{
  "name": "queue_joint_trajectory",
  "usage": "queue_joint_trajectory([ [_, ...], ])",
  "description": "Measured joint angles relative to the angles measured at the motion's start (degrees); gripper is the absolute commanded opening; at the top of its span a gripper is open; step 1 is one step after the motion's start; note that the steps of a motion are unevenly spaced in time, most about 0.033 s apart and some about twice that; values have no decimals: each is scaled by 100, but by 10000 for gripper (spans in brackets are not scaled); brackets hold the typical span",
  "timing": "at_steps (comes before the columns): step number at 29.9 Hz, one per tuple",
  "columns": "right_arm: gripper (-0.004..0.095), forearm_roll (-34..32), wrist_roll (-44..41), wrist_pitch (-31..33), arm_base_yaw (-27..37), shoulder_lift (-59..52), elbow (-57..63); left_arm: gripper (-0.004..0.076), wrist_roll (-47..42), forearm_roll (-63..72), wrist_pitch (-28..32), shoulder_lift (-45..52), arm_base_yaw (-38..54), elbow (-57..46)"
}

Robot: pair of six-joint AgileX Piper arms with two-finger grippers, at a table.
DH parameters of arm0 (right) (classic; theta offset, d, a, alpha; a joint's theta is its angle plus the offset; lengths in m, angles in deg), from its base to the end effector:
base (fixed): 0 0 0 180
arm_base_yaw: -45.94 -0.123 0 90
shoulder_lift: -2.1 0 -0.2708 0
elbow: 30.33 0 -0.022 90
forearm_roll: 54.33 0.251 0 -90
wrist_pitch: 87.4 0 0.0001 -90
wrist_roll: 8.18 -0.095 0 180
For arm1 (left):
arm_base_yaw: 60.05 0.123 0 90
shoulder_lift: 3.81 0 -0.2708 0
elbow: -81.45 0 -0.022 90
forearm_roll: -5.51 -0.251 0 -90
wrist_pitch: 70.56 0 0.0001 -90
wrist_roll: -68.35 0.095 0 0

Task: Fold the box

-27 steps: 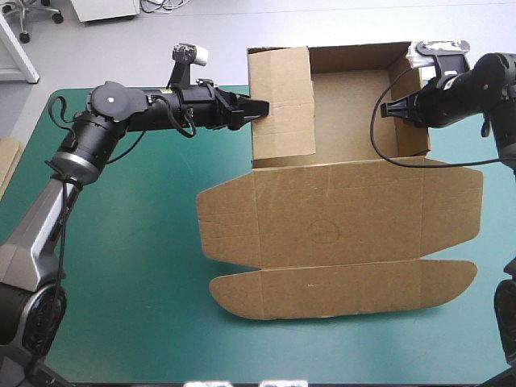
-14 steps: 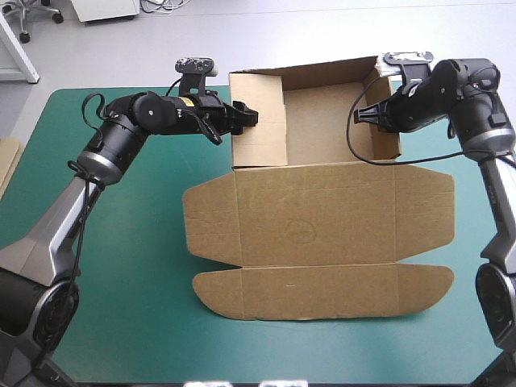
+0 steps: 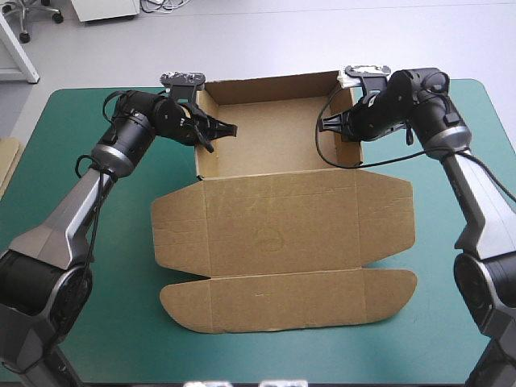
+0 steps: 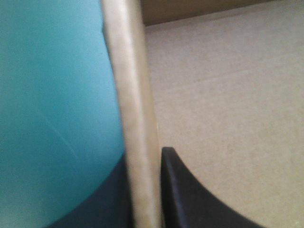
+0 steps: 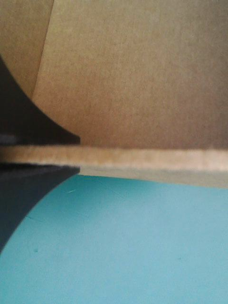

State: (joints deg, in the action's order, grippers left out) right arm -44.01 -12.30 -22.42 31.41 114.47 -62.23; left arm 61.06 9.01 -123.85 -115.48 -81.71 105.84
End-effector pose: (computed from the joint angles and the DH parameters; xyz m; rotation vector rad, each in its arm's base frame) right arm 0.3838 0.1154 0.3597 -0.1992 2.5457 0.3648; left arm 0.3793 -0.1556 0.3352 0.2862 2.4576 -0.2960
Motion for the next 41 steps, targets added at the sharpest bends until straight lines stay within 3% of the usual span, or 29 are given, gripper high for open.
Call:
queue_joint_trajectory([
  [13, 1, -449, -327, 633, -198, 689, -10, -10, -216, 61, -684, -759, -8, 11],
  [34, 3, -249, -681, 633, -211, 1413, -10, -5, -176, -350, -607, -1305, -8, 38],
  [38, 102, -249, -669, 633, -211, 1413, -10, 99, -170, -350, -618, -1322, -8, 48],
  [41, 298, -249, -545, 615, -211, 1413, -10, 247, -29, -350, -625, -1329, -8, 48],
])
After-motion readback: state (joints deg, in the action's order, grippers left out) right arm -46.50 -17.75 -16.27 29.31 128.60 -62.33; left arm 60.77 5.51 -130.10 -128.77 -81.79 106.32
